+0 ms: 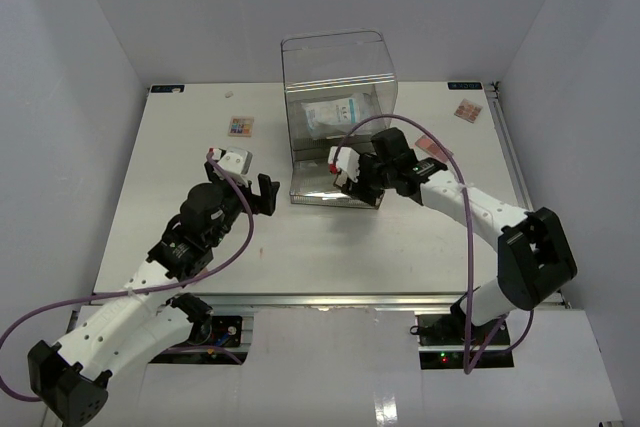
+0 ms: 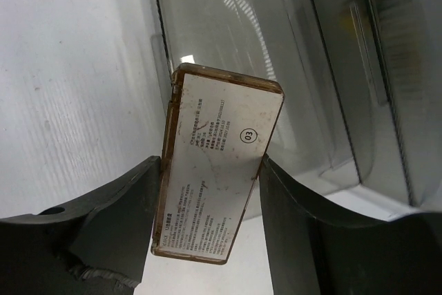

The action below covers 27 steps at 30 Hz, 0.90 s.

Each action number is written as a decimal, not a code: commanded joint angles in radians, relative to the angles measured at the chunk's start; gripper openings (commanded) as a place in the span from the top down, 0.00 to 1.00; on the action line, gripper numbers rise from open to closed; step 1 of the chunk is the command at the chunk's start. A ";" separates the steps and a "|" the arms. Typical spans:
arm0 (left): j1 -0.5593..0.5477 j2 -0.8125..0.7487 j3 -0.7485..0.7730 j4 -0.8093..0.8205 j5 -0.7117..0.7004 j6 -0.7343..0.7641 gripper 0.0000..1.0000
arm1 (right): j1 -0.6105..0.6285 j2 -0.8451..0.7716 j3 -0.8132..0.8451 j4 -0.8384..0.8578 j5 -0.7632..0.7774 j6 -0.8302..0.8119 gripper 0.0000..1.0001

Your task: Organize the makeup

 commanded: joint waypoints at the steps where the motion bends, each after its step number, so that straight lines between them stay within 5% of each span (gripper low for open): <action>1: 0.017 0.005 -0.005 0.009 -0.005 -0.002 0.02 | 0.037 0.113 0.157 0.005 0.103 -0.144 0.86; 5: 0.028 0.009 -0.005 0.010 -0.001 -0.002 0.02 | 0.052 0.188 0.226 0.011 0.142 -0.175 0.77; 11: 0.040 0.009 -0.004 0.011 0.004 -0.006 0.02 | 0.057 0.261 0.218 0.034 0.198 -0.182 0.41; 13: 0.043 0.007 -0.005 0.011 0.004 -0.007 0.02 | 0.057 0.255 0.197 0.044 0.200 -0.179 0.13; 20: 0.053 0.005 -0.006 0.011 0.004 -0.009 0.02 | 0.056 0.136 0.139 0.037 0.155 -0.155 0.10; 27: 0.064 0.018 -0.001 0.003 0.005 -0.036 0.02 | -0.026 -0.159 0.019 0.001 0.016 -0.094 0.10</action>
